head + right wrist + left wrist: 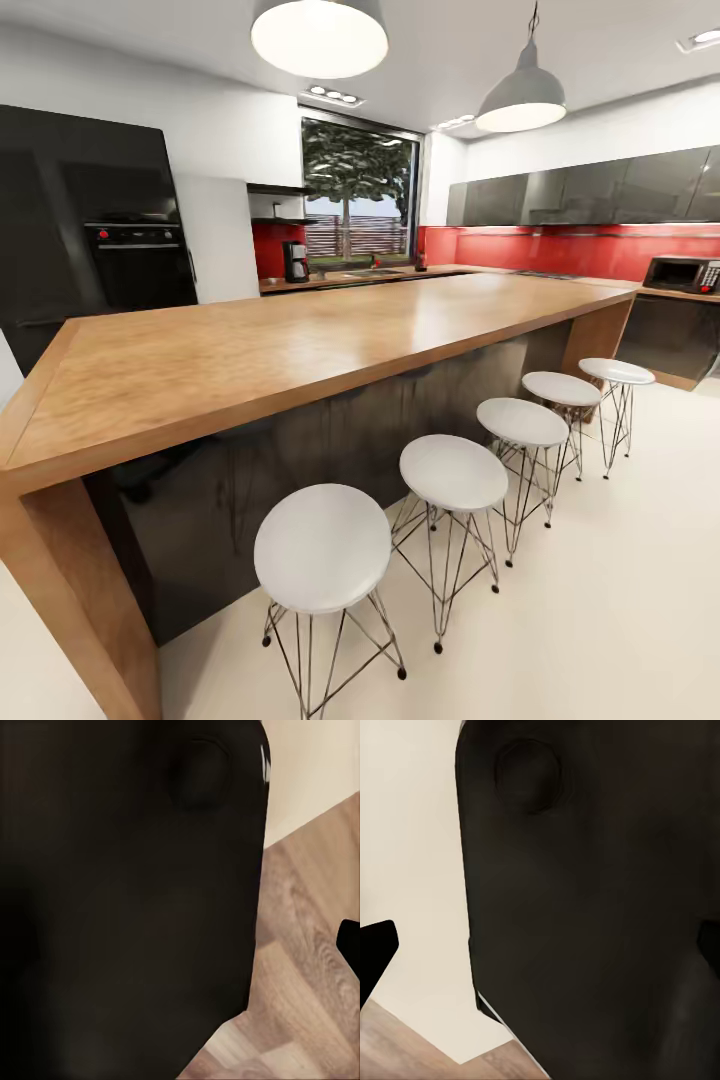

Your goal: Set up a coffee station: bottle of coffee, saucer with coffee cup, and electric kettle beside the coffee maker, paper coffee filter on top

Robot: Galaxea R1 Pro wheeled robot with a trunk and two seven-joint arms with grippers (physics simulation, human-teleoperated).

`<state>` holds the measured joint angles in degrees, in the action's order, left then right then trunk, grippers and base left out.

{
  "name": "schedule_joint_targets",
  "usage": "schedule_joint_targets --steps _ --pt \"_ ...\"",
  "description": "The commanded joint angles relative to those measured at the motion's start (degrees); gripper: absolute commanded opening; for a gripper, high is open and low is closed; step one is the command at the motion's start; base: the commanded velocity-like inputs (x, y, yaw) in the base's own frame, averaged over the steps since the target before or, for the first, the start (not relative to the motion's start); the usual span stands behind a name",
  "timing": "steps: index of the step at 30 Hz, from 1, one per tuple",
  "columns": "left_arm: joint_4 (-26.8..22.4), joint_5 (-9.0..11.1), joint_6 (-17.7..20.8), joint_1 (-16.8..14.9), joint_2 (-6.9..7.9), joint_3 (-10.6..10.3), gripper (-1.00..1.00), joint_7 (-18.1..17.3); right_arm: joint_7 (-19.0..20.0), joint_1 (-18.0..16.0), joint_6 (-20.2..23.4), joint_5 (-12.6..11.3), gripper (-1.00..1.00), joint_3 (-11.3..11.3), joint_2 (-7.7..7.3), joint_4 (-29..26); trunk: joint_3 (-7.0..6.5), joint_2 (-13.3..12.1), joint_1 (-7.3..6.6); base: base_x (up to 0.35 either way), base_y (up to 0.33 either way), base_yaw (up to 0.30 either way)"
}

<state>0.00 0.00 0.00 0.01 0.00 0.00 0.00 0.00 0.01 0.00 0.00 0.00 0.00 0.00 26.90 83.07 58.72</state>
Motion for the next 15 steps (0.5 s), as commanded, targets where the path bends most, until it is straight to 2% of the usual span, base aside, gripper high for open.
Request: schedule_joint_targets --steps 1,4,7,11,15 --pt "0.0 0.0 0.0 0.0 0.0 0.0 1.0 0.0 0.0 0.0 0.0 0.0 1.0 0.0 0.0 0.0 0.03 0.0 0.0 0.0 0.0 0.0" --pt "-0.4 0.0 -0.1 -0.1 -0.18 0.0 1.0 -0.2 0.4 0.5 0.4 0.0 1.0 0.0 0.97 -1.0 0.03 0.0 0.0 0.0 0.0 0.0" --pt "-0.4 -0.1 -0.1 -0.1 -0.18 -0.1 1.0 -0.2 0.4 0.4 0.4 0.1 1.0 0.1 0.97 -1.3 0.03 0.0 0.0 0.0 0.0 0.0" --pt "-0.9 -0.1 -0.3 -0.1 -0.1 -0.1 1.0 -0.2 0.4 -0.7 0.1 0.1 1.0 0.2 2.13 -2.6 0.03 0.0 0.0 0.0 0.0 0.0" --pt "-1.0 -0.1 -1.0 -0.1 -0.09 -0.1 1.0 -0.2 0.4 -1.0 0.1 0.1 1.0 0.1 2.34 -3.9 0.03 0.0 0.0 0.0 0.0 0.0"
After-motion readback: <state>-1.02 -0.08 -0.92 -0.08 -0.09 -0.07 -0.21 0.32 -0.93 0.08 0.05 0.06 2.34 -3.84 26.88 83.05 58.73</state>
